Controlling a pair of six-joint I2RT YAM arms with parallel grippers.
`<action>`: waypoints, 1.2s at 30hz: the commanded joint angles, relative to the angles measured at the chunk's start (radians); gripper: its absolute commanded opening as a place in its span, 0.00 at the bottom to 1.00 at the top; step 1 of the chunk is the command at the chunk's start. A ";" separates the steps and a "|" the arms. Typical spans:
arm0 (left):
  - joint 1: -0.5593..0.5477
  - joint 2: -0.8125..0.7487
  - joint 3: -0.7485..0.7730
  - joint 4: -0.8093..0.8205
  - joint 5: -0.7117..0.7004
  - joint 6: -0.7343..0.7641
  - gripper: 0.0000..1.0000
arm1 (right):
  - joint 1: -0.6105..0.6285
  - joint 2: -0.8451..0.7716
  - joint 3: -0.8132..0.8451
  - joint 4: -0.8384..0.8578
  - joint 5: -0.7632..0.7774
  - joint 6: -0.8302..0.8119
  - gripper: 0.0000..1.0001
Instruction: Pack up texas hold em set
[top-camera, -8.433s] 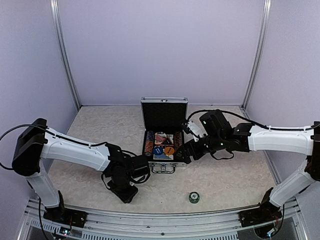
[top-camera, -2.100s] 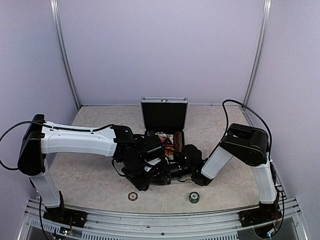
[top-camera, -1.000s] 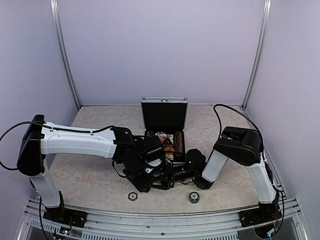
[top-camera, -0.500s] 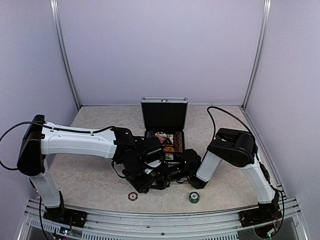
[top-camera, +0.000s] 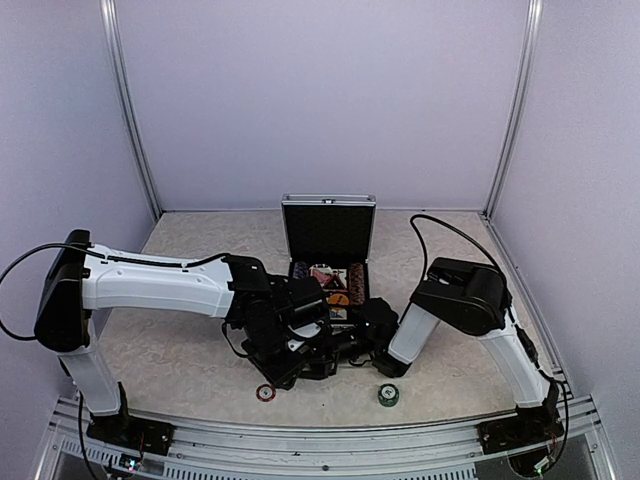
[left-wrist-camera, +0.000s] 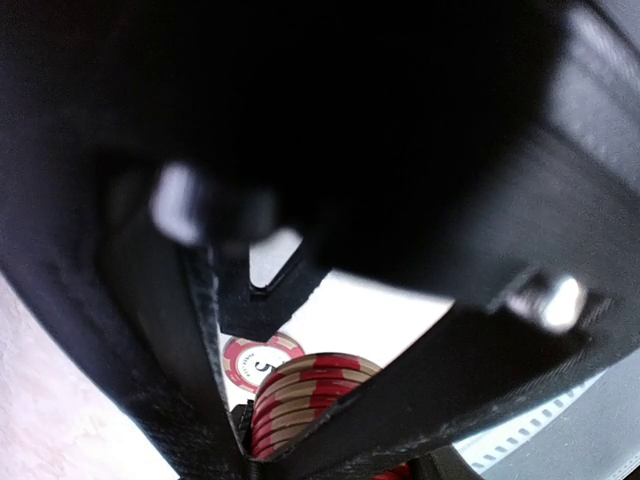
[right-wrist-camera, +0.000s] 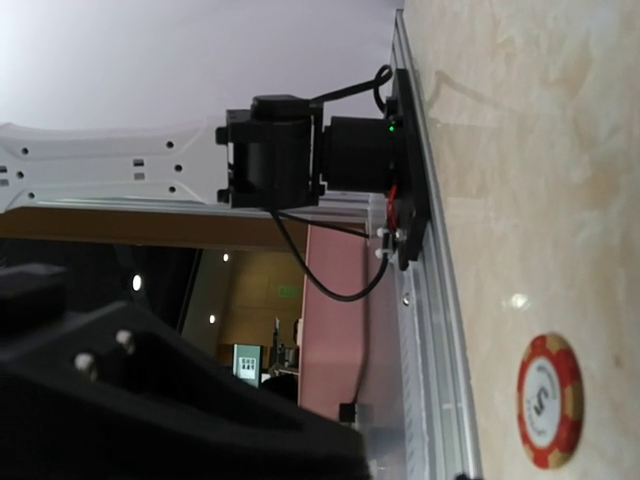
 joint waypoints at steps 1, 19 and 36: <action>-0.012 0.026 0.007 -0.002 0.028 0.018 0.00 | 0.021 0.010 0.033 0.095 -0.022 -0.004 0.54; -0.010 0.018 0.021 0.030 0.001 0.004 0.00 | 0.039 0.063 0.061 0.229 -0.009 0.085 0.62; -0.009 0.002 -0.003 0.083 -0.015 0.006 0.00 | 0.022 0.028 0.016 0.251 0.016 0.090 0.54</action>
